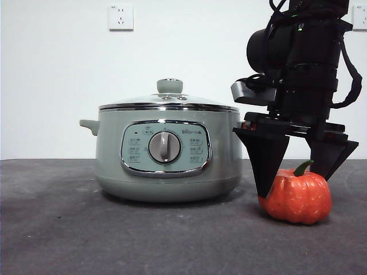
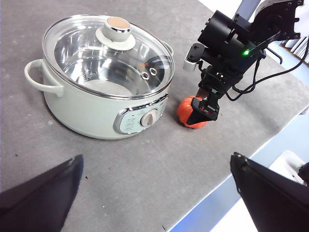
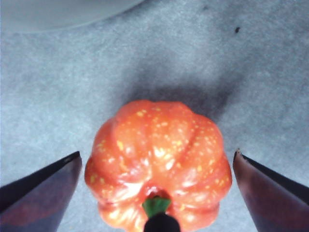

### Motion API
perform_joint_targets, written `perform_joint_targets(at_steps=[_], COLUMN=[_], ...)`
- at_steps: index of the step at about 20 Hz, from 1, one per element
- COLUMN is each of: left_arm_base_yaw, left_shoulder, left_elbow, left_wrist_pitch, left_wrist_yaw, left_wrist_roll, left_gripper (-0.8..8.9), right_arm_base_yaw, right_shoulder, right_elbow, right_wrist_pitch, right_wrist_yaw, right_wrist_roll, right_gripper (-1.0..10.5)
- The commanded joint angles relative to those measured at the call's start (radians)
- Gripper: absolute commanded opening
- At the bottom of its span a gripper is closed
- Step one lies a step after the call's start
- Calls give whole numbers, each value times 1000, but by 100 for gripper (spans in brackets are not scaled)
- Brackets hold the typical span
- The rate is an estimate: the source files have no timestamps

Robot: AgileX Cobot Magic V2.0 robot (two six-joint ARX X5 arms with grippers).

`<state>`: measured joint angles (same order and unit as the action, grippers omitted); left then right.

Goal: Pick up the pumpkin,open the lid,put the pumpkin in the pot,close the lid

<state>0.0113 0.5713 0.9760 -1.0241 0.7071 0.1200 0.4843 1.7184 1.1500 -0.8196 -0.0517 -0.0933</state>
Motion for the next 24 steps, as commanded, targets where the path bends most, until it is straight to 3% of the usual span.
perform_joint_targets(at_steps=[1,4,11,16,22,24], left_arm_base_yaw=[1,1,1,-5,-80,-130], left_shoulder=[-2,-2,-2,55,199,271], left_elbow=[2,2,2,14,14,26], left_wrist_pitch=[6,6,9,51,323,410], left_wrist_yaw=[1,1,0,-1,-9,-65], left_wrist_roll=[6,6,6,3,-80,-98], left_gripper=[754,754,754,754,754,754], right_arm_base_yaw=[2,-1,-1,0,0,0], right_shoulder=[11,11,-31,-265,-618,-701], right_elbow=[-6,-6,-6,-6,-6,-5], right_wrist_pitch=[2,-13,-36,-53,-25,-23], right_wrist_yaw=[2,-2,6,5,-2,-2], right_wrist_roll=[16,16,17,25,44,55], right_gripper=[376,-25,-13,-13,-13,-13])
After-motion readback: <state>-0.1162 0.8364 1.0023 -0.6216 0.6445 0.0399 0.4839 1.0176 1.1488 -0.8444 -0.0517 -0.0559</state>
